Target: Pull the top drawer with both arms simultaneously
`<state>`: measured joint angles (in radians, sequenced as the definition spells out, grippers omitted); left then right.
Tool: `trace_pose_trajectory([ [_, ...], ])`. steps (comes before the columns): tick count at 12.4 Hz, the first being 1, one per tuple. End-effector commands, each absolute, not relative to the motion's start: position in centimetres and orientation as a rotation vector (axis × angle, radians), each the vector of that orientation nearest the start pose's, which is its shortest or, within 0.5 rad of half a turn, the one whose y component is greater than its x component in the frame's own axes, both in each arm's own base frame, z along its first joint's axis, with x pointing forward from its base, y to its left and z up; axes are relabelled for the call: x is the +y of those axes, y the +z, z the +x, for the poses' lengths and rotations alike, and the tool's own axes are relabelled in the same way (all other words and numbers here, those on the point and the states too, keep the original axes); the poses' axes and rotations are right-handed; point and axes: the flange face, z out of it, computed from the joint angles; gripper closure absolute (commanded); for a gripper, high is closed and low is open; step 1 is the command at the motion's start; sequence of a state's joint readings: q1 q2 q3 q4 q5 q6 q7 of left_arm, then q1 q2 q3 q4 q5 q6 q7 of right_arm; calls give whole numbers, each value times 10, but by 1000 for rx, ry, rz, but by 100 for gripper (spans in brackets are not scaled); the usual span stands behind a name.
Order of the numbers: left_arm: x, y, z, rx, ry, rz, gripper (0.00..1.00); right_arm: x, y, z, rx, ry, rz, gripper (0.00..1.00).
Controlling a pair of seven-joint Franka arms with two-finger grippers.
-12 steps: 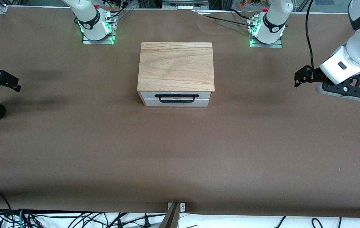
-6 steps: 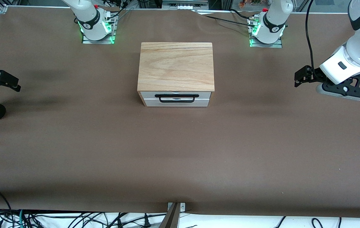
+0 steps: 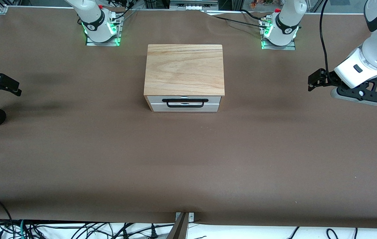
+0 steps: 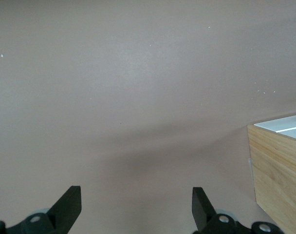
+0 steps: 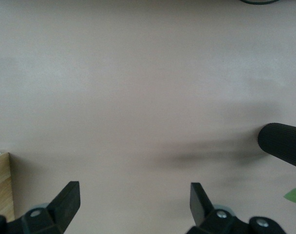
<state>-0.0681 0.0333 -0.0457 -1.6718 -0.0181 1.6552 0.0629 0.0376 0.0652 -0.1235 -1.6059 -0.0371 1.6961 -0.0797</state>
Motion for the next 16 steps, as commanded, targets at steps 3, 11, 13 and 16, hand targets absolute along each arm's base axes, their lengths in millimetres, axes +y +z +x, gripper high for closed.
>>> trace_pose_trajectory([
  [3, -71, 571, 565, 287, 81, -3117, 0, -54, 589, 584, 19, -43, -3169, 0],
  [11, -79, 569, 565, 306, 84, -3119, 0, -54, 589, 584, 26, -46, -3151, 0],
  [13, -80, 569, 565, 308, 84, -3118, 0, -54, 589, 584, 26, -46, -3151, 0],
  [16, -78, 569, 565, 315, 86, -3116, 0, -54, 588, 585, 19, -43, -3151, 0],
])
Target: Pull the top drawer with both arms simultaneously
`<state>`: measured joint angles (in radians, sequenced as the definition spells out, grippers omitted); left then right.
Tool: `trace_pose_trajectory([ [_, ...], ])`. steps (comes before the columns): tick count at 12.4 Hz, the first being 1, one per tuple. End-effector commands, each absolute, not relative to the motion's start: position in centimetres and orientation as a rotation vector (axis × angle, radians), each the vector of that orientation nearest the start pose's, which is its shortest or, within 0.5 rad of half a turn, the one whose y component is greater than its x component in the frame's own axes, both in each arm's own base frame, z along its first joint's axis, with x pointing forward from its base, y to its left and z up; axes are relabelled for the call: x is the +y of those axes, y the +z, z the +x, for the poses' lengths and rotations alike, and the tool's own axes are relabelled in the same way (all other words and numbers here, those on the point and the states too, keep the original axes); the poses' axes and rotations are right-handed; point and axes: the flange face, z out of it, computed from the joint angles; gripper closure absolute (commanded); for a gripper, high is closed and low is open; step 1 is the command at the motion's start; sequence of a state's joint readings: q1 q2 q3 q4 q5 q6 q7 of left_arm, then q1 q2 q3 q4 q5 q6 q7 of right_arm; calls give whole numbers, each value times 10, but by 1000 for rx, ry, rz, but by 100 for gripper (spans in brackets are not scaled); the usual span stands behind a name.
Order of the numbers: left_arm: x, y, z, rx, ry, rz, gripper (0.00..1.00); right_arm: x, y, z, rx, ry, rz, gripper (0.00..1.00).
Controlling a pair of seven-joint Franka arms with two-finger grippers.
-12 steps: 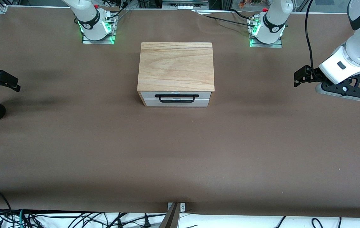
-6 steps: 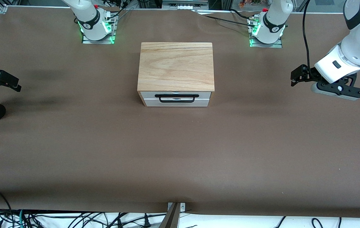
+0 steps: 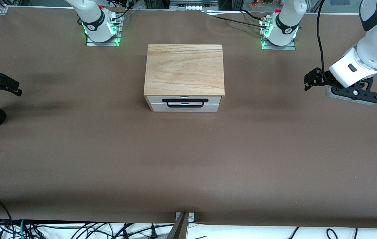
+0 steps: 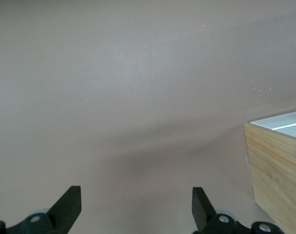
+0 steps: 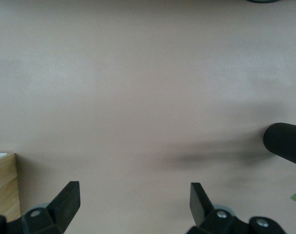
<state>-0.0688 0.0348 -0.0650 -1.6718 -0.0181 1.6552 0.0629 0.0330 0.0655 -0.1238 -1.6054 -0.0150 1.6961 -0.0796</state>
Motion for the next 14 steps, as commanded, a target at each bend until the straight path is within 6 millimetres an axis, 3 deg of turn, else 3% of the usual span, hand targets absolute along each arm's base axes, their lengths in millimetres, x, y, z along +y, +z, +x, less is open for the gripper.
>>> trace_pose_trajectory([
  [1, -78, 569, 564, 316, 88, -3116, 0, -54, 586, 585, 19, -38, -3151, 0],
  [4, -79, 568, 565, 311, 89, -3120, 0, -53, 585, 586, 24, -36, -3148, 0],
  [5, -80, 566, 565, 315, 97, -3133, 0, -50, 576, 590, 26, -17, -3134, 0],
  [6, -82, 566, 565, 316, 101, -3146, 0, -46, 550, 601, 9, 52, -3130, 0],
  [8, -88, 564, 565, 315, 114, -3210, 0, -26, 538, 608, -24, 61, -3119, 0],
  [9, -92, 555, 568, 314, 143, -3251, 0, -14, 517, 615, -47, 111, -3102, 0],
  [10, -100, 545, 571, 315, 184, -3293, 0, -8, 512, 617, -42, 119, -3066, 0],
  [12, -129, 513, 577, 343, 307, -3393, 0, 5, 485, 626, 3, 170, -2926, 0],
  [14, -172, 476, 582, 367, 480, -3537, 0, 18, 454, 632, 81, 239, -2713, 0],
])
